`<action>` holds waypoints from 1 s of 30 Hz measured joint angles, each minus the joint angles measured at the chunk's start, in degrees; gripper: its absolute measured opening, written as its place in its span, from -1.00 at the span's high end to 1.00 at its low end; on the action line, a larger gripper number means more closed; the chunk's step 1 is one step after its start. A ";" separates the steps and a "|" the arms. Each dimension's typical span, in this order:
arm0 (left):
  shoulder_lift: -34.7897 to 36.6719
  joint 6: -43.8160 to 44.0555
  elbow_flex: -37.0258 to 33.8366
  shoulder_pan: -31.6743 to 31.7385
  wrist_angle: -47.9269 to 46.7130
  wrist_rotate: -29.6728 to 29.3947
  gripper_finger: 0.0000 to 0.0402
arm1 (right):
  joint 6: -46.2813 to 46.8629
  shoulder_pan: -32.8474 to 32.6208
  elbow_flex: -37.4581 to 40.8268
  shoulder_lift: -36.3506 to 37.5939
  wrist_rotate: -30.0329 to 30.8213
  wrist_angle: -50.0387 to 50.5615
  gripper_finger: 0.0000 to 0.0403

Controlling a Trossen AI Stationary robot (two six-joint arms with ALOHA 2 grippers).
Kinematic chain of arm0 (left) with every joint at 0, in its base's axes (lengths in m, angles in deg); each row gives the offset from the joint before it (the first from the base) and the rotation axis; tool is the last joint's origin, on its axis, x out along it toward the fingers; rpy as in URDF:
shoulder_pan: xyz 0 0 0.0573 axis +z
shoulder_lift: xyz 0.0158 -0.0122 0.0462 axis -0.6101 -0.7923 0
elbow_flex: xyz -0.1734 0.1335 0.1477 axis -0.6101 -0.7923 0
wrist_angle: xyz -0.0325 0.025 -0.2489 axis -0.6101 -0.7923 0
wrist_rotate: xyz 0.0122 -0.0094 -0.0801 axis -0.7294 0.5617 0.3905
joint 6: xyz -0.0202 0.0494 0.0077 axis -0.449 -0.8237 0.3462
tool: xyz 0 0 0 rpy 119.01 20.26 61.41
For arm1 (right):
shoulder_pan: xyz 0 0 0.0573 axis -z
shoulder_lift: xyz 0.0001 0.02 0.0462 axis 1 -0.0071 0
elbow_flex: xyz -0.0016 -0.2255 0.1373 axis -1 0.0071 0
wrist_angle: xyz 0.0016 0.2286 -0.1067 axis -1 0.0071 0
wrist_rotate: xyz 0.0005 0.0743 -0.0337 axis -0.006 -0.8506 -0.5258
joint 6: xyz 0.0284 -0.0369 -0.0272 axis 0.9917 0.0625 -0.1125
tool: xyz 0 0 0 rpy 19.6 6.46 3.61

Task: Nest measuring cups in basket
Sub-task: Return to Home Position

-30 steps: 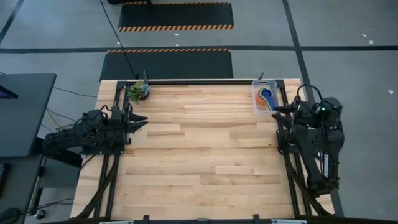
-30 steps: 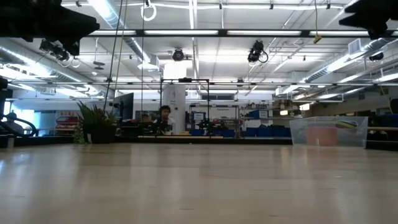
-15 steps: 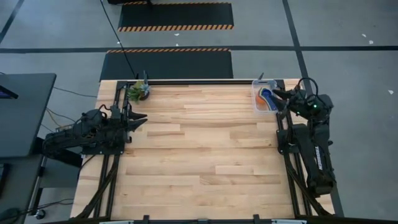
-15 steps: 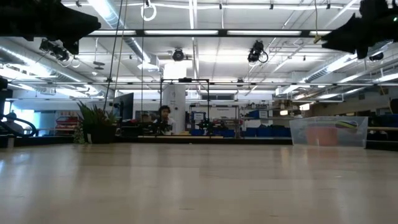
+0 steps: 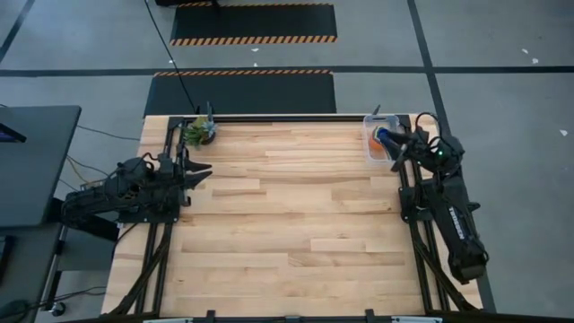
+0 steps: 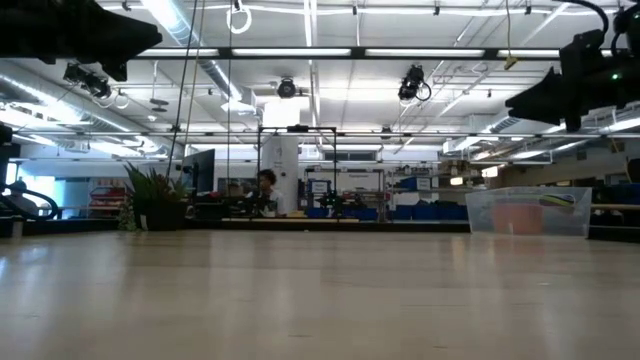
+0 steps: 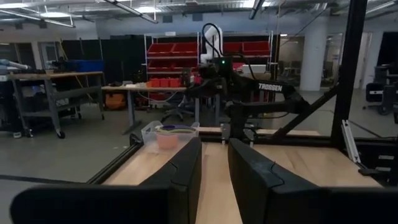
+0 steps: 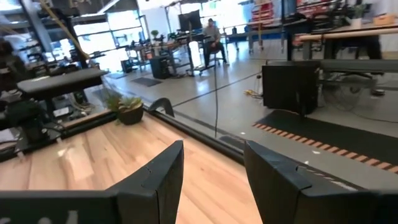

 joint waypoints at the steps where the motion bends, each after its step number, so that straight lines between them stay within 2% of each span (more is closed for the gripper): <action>1: 0.00 0.00 0.00 0.00 -0.16 -0.03 0.57 | -0.31 -0.43 0.55 0.00 0.00 -0.39 0.13; 5: 0.00 -0.77 0.00 0.00 -2.03 -0.70 0.57 | -0.79 -2.60 2.76 0.00 0.19 -2.72 0.13; 13: 0.00 -3.95 0.02 -0.02 -4.14 -2.53 0.57 | -2.74 -7.21 6.95 -0.19 4.46 -4.76 0.13; 19: 0.00 -3.37 -0.14 0.00 -7.96 -3.41 0.57 | -4.08 -11.26 7.03 -0.79 6.39 -6.08 0.13; 22: 0.00 -3.41 -3.84 0.00 -3.05 -3.39 0.57 | -3.95 -13.43 7.34 -0.98 6.97 -6.34 0.13; 25: 0.00 -2.94 -10.94 -0.01 6.74 -3.39 0.57 | -3.56 -16.29 7.38 -1.45 5.73 -6.50 0.13; 30: -1.20 1.19 -12.13 0.00 6.64 -3.25 0.57 | -2.05 -22.16 7.41 -1.46 5.67 -6.54 0.13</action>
